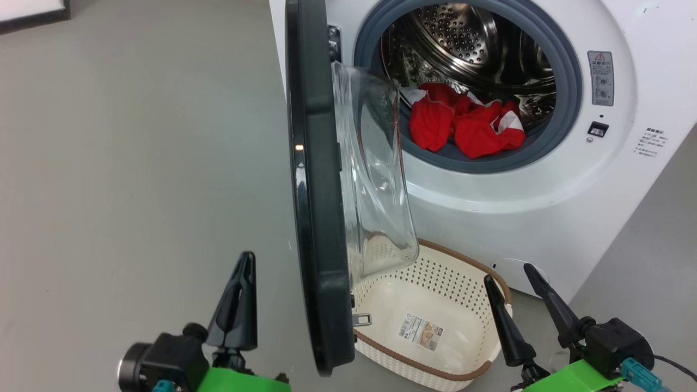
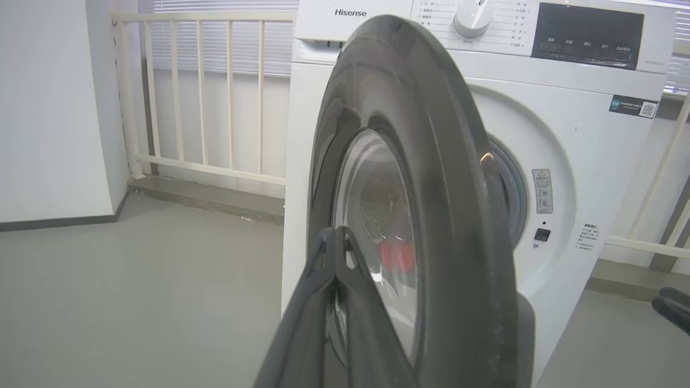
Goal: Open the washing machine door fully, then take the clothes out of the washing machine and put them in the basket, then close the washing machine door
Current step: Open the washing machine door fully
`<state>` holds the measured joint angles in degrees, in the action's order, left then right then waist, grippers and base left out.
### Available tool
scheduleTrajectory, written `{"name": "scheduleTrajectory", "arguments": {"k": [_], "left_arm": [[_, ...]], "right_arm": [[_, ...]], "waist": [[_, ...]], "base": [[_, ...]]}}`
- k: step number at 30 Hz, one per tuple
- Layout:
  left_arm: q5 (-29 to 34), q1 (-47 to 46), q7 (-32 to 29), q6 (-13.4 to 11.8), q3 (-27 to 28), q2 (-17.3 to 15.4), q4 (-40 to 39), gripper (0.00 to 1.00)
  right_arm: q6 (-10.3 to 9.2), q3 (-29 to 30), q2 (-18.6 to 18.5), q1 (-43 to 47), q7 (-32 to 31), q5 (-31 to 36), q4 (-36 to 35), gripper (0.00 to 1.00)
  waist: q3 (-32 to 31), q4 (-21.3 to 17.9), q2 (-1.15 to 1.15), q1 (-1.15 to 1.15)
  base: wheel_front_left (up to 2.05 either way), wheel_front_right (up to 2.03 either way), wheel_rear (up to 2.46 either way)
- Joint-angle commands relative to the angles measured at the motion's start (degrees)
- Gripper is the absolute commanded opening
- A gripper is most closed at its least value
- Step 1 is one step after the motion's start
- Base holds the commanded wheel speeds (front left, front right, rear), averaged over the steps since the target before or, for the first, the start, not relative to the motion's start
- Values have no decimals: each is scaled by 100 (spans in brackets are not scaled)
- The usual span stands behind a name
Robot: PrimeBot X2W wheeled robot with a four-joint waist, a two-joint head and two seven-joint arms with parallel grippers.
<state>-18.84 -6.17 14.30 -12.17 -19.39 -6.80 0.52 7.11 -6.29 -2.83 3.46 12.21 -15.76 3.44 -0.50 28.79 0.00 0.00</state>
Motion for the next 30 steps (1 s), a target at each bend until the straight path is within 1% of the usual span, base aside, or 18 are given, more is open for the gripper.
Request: {"name": "scheduleTrajectory", "arguments": {"k": [1, 3, 4, 5, 9, 13, 17, 19, 21, 24, 27, 30], "left_arm": [[79, -281, 63, -64, 177, -72, -244, 0], [158, -338, 66, -95, 214, -52, -454, 0], [267, -398, 67, -95, 239, -43, -703, 0], [267, -398, 67, -95, 239, -43, -703, 0], [457, -511, 68, -4, 178, -10, -1142, 0], [576, -626, 69, 166, -45, 29, -1395, 0], [433, -710, 69, 476, -352, 120, -1576, 0], [392, -699, 69, 590, -496, 139, -1547, 0], [342, -665, -63, 722, -730, 148, -1386, 0], [307, -646, -317, 799, -925, 152, -1168, 0], [284, -641, -528, 800, -1036, 163, -931, 0], [373, -654, -684, 694, -1071, 140, -672, 0]], "right_arm": [[37, -115, -5, -67, 81, -52, -121, 100], [37, -112, -5, -68, 86, -65, -105, 100], [37, -130, -5, -69, 93, -75, -94, 100], [37, -130, -5, -69, 93, -75, -94, 100], [37, -133, -5, -62, 105, -90, -77, 100], [37, -124, -5, -76, 117, -113, -61, 100], [37, -124, -5, -104, 130, -131, -55, 100], [37, -133, -5, -117, 136, -131, -55, 100], [37, -139, -5, -137, 145, -129, -47, 100], [37, -147, -5, -163, 153, -124, -43, 100], [37, -157, -5, -187, 165, -107, -53, 100], [37, -179, -5, -207, 175, -92, -67, 100]], "waist": [[-7, -5, 0, 0], [-17, -18, 0, 0], [-27, -39, 0, 0], [-27, -39, 0, 0], [-23, -74, 0, 0], [-16, -119, 0, 0], [7, -174, 0, 0], [22, -207, 0, 0], [42, -252, 0, 0], [76, -296, 0, 0], [100, -333, 0, 0], [120, -369, 0, 0]], "base": [[0, 0, 0], [0, 0, 0], [0, 0, 0], [0, 0, 0], [0, 0, 0], [0, 0, 0], [0, 0, 0], [0, 0, 0], [0, 0, 0], [0, 0, 0], [0, 0, 0], [0, 0, 0]]}}
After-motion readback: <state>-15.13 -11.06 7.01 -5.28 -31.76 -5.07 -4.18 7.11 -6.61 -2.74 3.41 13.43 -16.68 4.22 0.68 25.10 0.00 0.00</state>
